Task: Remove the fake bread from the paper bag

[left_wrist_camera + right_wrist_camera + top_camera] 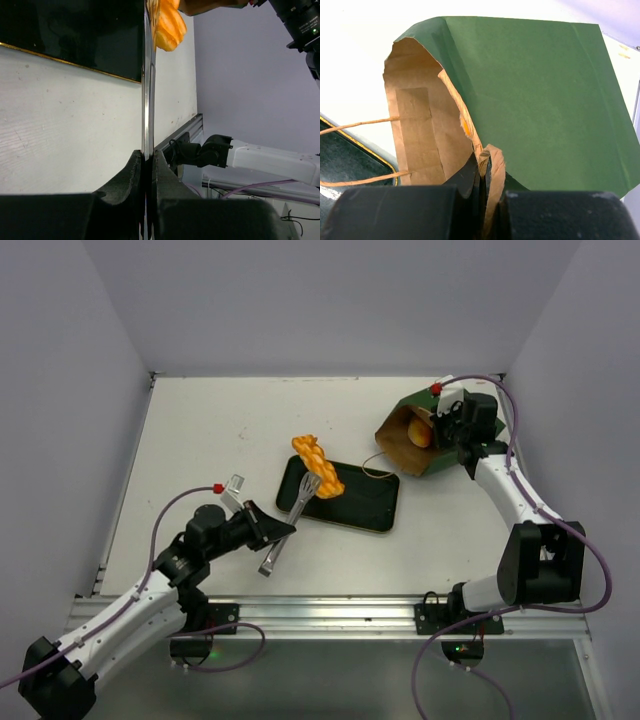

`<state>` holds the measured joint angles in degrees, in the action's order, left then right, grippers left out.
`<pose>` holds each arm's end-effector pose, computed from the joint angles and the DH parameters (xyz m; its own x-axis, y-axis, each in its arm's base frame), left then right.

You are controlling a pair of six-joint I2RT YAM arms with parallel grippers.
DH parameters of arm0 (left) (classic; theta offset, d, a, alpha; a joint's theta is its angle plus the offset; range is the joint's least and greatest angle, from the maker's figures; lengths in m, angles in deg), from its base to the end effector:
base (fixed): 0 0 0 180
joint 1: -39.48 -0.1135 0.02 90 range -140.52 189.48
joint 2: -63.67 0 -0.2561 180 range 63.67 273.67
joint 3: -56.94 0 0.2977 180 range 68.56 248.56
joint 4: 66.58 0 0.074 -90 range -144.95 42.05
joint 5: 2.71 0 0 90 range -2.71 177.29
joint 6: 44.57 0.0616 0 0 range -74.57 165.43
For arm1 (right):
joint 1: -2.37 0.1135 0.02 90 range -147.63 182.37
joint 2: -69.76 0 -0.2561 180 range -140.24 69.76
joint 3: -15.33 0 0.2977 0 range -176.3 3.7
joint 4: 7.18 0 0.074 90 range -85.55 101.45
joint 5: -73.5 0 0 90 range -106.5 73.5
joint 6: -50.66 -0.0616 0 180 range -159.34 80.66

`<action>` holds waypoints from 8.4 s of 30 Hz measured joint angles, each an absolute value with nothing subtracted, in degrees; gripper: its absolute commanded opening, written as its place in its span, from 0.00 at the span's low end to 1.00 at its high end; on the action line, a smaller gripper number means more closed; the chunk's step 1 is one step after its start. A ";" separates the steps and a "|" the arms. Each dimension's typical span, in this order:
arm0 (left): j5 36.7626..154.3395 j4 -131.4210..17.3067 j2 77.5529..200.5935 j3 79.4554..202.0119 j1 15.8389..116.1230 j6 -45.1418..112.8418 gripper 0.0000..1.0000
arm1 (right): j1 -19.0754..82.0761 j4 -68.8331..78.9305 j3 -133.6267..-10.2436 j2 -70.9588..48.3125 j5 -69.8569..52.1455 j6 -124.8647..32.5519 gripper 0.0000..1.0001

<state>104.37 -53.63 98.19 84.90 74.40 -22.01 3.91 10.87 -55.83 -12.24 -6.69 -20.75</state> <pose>0.1782 -0.1465 0.1802 -0.8200 -0.5041 -0.2710 0.0441 0.4164 -0.9081 0.3943 0.0211 0.2460 -0.4018 -0.3250 -0.8561 -0.3204 0.9257 -0.2011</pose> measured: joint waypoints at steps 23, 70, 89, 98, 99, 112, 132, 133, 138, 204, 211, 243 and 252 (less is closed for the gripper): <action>110.01 -62.13 112.38 84.75 83.16 -13.49 0.00 | 3.85 10.80 -55.83 -12.24 -6.52 -20.88 0.02; 108.96 -79.51 131.43 84.42 86.44 -9.49 0.40 | 3.41 10.82 -55.78 -11.80 -6.37 -20.91 0.02; 105.64 -71.44 128.81 88.01 86.07 -9.22 0.47 | 2.95 10.87 -55.78 -11.41 -4.92 -21.36 0.02; 102.03 -63.23 126.52 91.48 83.64 -8.70 0.46 | 2.93 10.89 -55.78 -11.36 -4.88 -21.39 0.02; 101.68 -62.37 125.77 91.90 83.34 -8.33 0.45 | 2.93 10.89 -55.78 -11.36 -4.88 -21.39 0.02; 104.11 -61.13 121.90 102.06 82.62 -4.39 0.43 | 1.93 11.24 -55.39 -10.80 -1.23 -20.01 0.02; 116.02 -71.86 164.98 132.68 82.62 -10.97 0.43 | -1.51 7.68 -49.21 -5.38 6.03 -16.32 0.01; 116.02 -71.40 166.43 133.84 82.62 -11.26 0.43 | -1.51 7.57 -49.21 -5.38 6.03 -16.29 0.01; 115.50 -68.56 171.87 137.95 82.62 -12.81 0.43 | -1.51 7.09 -49.03 -5.38 6.05 -16.29 0.02; 112.59 -66.99 181.14 146.47 82.18 -25.92 0.49 | -1.51 6.54 -48.31 -5.38 7.27 -16.08 0.03; 112.52 -65.52 183.48 151.00 82.07 -25.92 0.49 | -1.51 6.54 -48.31 -5.40 7.27 -16.10 0.03; 112.41 -59.66 189.36 157.88 81.13 -25.27 0.02 | -1.51 6.56 -48.29 -5.40 7.56 -16.12 0.03; 113.46 -61.59 186.82 153.58 81.00 -23.80 0.00 | -1.51 6.50 -48.29 -5.38 7.51 -16.14 0.03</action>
